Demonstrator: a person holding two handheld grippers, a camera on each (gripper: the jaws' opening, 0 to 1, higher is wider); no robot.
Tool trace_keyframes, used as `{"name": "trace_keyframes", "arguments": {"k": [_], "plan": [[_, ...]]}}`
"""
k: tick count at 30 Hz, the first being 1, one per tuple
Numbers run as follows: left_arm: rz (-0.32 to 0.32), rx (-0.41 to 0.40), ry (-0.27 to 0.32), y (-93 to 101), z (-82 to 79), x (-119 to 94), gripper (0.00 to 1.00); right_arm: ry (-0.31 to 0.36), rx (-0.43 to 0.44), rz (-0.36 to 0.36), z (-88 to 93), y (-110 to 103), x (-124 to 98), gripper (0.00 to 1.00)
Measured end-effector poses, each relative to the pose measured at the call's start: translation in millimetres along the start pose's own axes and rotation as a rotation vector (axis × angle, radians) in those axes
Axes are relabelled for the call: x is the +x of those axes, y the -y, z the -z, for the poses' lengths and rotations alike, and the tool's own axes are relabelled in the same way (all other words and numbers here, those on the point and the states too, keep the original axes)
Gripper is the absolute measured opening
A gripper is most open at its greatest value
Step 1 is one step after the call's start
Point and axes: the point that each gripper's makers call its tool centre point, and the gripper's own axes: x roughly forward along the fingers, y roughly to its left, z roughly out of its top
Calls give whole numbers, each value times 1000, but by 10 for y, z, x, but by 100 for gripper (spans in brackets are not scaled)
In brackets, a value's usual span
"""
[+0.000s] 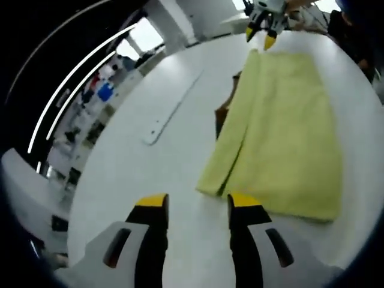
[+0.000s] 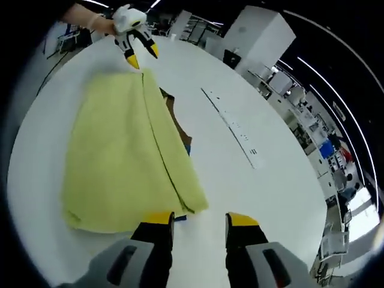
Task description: Fold the garment on the visible template until the final outline fits inside the template.
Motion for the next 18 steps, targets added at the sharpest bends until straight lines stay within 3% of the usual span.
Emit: {"name": "trace_keyframes", "arguments": {"k": [3, 18], "plan": [[12, -25, -8, 10, 11, 39, 35, 0, -4, -8, -11, -17, 27, 32], [15, 61, -24, 34, -7, 187, 25, -9, -57, -12, 2, -24, 136, 27]]}}
